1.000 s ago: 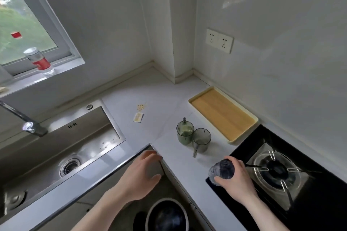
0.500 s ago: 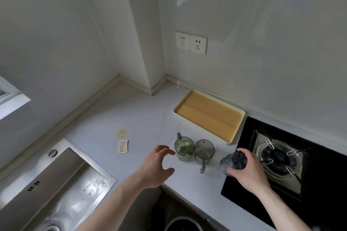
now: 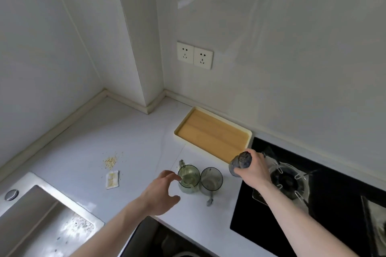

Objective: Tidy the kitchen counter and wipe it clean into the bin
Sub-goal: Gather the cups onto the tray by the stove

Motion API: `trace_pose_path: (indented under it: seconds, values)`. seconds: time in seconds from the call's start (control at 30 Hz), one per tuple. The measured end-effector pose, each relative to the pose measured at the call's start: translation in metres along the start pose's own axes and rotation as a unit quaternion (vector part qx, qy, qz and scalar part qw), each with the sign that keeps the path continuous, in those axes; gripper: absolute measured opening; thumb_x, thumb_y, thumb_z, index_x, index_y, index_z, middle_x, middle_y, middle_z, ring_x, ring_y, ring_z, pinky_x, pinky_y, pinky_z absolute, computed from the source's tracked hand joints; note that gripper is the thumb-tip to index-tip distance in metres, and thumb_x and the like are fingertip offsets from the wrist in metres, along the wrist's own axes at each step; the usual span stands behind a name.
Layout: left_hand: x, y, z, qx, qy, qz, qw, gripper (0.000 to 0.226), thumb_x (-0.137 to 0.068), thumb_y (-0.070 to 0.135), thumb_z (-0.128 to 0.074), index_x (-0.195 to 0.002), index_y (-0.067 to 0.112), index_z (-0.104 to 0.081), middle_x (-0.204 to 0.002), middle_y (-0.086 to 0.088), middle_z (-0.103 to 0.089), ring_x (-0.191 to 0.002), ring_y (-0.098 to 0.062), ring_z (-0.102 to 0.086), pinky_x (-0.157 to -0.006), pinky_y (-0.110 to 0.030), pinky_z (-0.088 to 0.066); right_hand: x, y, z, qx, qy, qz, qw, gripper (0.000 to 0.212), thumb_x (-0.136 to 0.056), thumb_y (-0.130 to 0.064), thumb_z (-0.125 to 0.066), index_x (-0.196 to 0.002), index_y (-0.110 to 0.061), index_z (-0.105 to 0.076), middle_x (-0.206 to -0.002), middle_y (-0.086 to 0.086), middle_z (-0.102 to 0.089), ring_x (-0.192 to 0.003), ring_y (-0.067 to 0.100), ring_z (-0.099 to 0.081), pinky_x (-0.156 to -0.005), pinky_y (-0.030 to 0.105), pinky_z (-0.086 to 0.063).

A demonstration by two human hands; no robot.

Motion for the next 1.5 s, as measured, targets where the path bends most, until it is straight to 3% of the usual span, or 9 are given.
trace_pose_path:
  seconds: [0.23, 0.43, 0.83, 0.93, 1.03, 1.17, 1.3, 1.4, 1.5]
  values:
    - [-0.007, 0.0, -0.016, 0.016, 0.019, 0.038, 0.999, 0.061, -0.087, 0.035, -0.067, -0.144, 0.035, -0.044, -0.152, 0.012, -0.032, -0.127, -0.015, -0.053, -0.106, -0.026, -0.046, -0.057, -0.024, -0.016, 0.089, -0.036, 0.03, 0.995, 0.082, -0.076, -0.034, -0.078, -0.147, -0.021, -0.037, -0.148, 0.004, -0.035, -0.134, 0.029, -0.04, -0.098, 0.039, -0.048]
    - [-0.009, -0.004, -0.026, 0.005, 0.01, 0.06, 0.998, 0.061, -0.088, 0.035, -0.065, -0.145, 0.036, -0.042, -0.154, 0.01, -0.03, -0.127, -0.017, -0.053, -0.107, -0.027, -0.046, -0.083, -0.029, -0.036, 0.125, -0.046, 0.043, 0.99, 0.081, -0.079, -0.034, -0.08, -0.147, -0.022, -0.037, -0.145, 0.005, -0.036, -0.128, 0.029, -0.046, -0.086, 0.033, -0.052]
    - [-0.032, -0.006, -0.033, -0.025, -0.01, 0.059, 0.998, 0.056, -0.088, 0.033, -0.063, -0.141, 0.037, -0.046, -0.153, 0.009, -0.03, -0.126, -0.019, -0.055, -0.105, -0.031, -0.046, -0.088, -0.012, -0.057, 0.117, -0.101, 0.044, 0.987, 0.099, -0.079, -0.044, -0.081, -0.158, -0.023, -0.024, -0.156, 0.006, -0.024, -0.142, 0.034, -0.03, -0.112, 0.043, -0.04]
    - [-0.037, -0.01, -0.033, -0.027, -0.005, 0.06, 0.998, 0.055, -0.088, 0.033, -0.063, -0.14, 0.036, -0.047, -0.154, 0.009, -0.031, -0.125, -0.02, -0.056, -0.104, -0.032, -0.047, -0.062, -0.021, -0.042, 0.036, -0.038, 0.061, 0.997, 0.087, -0.081, -0.037, -0.08, -0.154, -0.02, -0.034, -0.156, 0.005, -0.028, -0.144, 0.029, -0.03, -0.112, 0.035, -0.036]
    - [-0.041, -0.014, -0.035, -0.029, 0.004, 0.059, 0.998, 0.052, -0.088, 0.033, -0.064, -0.138, 0.035, -0.05, -0.154, 0.01, -0.033, -0.126, -0.019, -0.056, -0.104, -0.032, -0.048, -0.009, -0.025, -0.036, -0.081, 0.019, 0.096, 0.992, 0.06, -0.086, -0.025, -0.077, -0.139, -0.022, -0.049, -0.142, -0.003, -0.043, -0.134, 0.019, -0.043, -0.107, 0.026, -0.036]
    - [-0.046, -0.017, -0.038, -0.025, 0.024, 0.053, 0.998, 0.033, -0.089, 0.039, -0.066, -0.121, 0.037, -0.059, -0.151, 0.013, -0.038, -0.121, -0.014, -0.06, -0.099, -0.03, -0.051, 0.046, 0.002, -0.078, -0.076, -0.142, 0.013, 0.987, 0.059, -0.09, -0.045, -0.069, -0.14, -0.036, -0.04, -0.13, -0.011, -0.045, -0.111, 0.009, -0.058, -0.085, 0.019, -0.048]
    - [-0.047, -0.018, -0.035, 0.009, 0.063, 0.058, 0.996, 0.016, -0.084, 0.046, -0.072, -0.087, 0.038, -0.059, -0.136, 0.024, -0.05, -0.105, -0.003, -0.063, -0.086, -0.024, -0.053, 0.056, 0.017, -0.097, -0.053, -0.191, -0.059, 0.978, 0.054, -0.092, -0.054, -0.061, -0.138, -0.03, -0.046, -0.105, -0.011, -0.065, -0.097, 0.009, -0.061, -0.078, 0.024, -0.046]
    - [-0.045, -0.017, -0.032, 0.034, 0.093, 0.058, 0.993, 0.021, -0.08, 0.047, -0.079, -0.077, 0.036, -0.061, -0.124, 0.033, -0.05, -0.097, 0.001, -0.065, -0.077, -0.02, -0.052, 0.055, 0.019, -0.105, -0.087, -0.2, -0.094, 0.971, 0.038, -0.092, -0.048, -0.064, -0.123, -0.028, -0.055, -0.08, -0.007, -0.076, -0.077, 0.009, -0.068, -0.073, 0.027, -0.054]
    - [-0.044, -0.021, -0.031, 0.085, 0.115, 0.054, 0.988, 0.022, -0.077, 0.042, -0.084, -0.073, 0.034, -0.064, -0.12, 0.035, -0.059, -0.091, 0.002, -0.067, -0.075, -0.022, -0.054, 0.051, 0.015, -0.104, -0.106, -0.185, -0.102, 0.972, 0.03, -0.094, -0.031, -0.065, -0.122, -0.022, -0.06, -0.076, -0.004, -0.076, -0.061, 0.006, -0.069, -0.056, 0.022, -0.051]
Point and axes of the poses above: each hand's wrist, its own x-axis away from the middle knuckle, its own z-axis out of the back of the hand, y = z × x, the point moved 8 cm from there along -x, towards the middle knuckle
